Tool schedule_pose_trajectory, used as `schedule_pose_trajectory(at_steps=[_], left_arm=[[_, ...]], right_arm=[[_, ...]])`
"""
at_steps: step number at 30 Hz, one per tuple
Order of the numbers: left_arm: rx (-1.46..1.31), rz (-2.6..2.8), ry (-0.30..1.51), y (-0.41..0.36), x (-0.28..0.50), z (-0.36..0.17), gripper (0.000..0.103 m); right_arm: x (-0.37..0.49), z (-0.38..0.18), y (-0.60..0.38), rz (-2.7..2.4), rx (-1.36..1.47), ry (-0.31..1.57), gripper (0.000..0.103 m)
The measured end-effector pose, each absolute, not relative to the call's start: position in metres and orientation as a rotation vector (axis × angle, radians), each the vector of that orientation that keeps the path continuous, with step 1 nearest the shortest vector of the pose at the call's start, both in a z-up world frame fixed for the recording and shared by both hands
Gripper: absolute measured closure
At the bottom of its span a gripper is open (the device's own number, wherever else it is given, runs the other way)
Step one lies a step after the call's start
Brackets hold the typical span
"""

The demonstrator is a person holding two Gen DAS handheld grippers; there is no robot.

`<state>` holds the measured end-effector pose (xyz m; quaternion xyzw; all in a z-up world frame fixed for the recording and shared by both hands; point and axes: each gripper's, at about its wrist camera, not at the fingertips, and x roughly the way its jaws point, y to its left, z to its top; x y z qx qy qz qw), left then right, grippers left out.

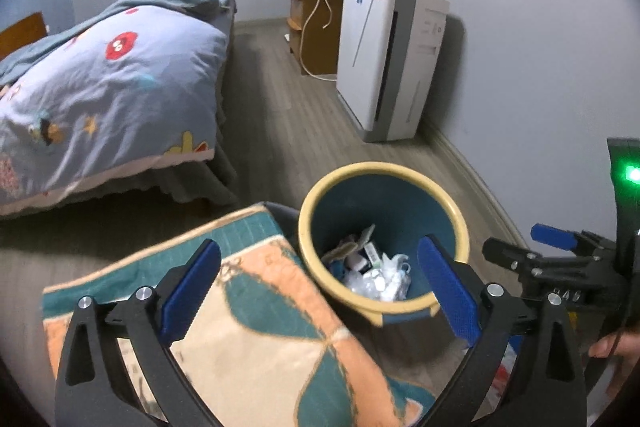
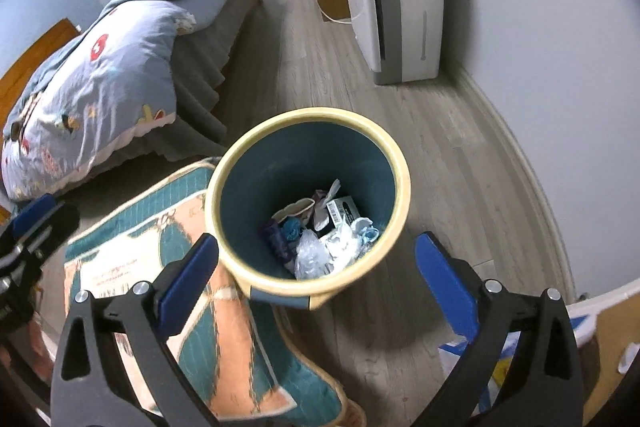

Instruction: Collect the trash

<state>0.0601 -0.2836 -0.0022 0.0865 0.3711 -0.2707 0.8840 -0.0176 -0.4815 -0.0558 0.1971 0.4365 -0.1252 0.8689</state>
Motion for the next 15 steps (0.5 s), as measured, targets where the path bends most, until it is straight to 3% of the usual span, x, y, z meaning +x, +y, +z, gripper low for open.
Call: schedule_pose_trajectory(at_steps=[15], left_arm=[[0.212, -0.530, 0.833, -0.249, 0.009, 0.003, 0.005]], right_arm=[[-0.066, -0.029, -0.438, -0.285, 0.310, 0.864, 0.006]])
